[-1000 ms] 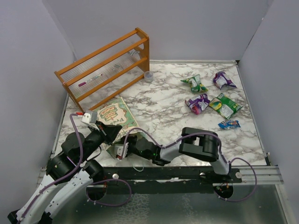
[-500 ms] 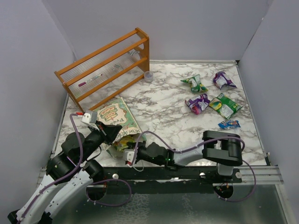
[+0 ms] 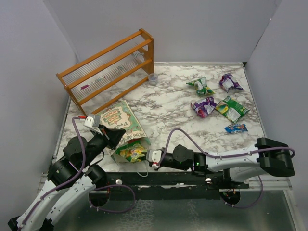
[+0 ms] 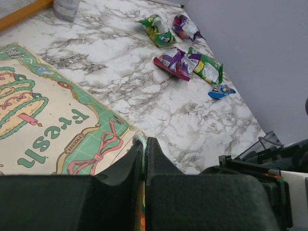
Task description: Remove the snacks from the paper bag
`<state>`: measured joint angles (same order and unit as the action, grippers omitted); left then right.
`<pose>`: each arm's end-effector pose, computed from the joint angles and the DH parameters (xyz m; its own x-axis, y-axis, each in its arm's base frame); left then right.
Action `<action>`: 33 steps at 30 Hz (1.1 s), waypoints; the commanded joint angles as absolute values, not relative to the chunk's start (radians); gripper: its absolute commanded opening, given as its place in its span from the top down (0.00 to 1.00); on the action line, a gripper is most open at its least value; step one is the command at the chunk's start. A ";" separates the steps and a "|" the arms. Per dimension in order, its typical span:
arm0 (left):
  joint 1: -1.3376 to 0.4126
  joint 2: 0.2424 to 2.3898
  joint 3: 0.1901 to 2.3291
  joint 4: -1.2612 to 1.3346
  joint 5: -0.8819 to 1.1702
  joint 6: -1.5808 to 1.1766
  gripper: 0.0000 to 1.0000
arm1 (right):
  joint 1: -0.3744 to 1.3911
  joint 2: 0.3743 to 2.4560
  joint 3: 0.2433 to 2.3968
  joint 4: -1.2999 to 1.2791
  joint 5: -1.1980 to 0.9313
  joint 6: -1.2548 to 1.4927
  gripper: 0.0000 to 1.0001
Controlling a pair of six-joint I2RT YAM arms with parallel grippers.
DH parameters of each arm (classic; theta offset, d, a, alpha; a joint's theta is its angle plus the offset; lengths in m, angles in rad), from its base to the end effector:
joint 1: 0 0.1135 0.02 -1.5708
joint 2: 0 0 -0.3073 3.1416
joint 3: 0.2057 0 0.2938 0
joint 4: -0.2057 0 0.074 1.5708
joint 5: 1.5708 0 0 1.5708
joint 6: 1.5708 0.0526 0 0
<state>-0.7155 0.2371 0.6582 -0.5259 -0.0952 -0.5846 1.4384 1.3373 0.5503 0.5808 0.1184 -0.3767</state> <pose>0.0674 -0.0519 0.3448 -0.3868 -0.3916 -0.8349 0.4415 0.7162 -0.5405 0.0481 0.3144 0.2253 0.3313 -0.2791 -0.9013 -0.9110 0.1538 -0.3825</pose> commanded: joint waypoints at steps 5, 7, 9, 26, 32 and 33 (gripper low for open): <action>-0.714 0.243 0.670 -0.515 -0.103 -0.579 1.00 | 1.442 1.160 0.551 0.404 -0.007 -0.320 0.99; -0.714 0.239 0.671 -0.515 -0.105 -0.580 1.00 | 1.443 1.094 0.558 0.308 -0.084 -0.346 0.99; -0.715 0.237 0.670 -0.515 -0.106 -0.581 1.00 | 1.443 1.033 0.588 0.176 -0.127 -0.352 0.99; -0.715 0.244 0.671 -0.514 -0.109 -0.581 1.00 | 1.443 0.671 0.602 0.278 0.631 -0.379 0.99; -0.714 0.250 0.670 -0.517 -0.109 -0.581 1.00 | 1.347 1.047 0.564 0.791 1.157 -0.673 0.98; -0.714 0.251 0.671 -0.517 -0.108 -0.581 1.00 | 1.303 1.111 0.585 0.745 1.189 -0.607 0.98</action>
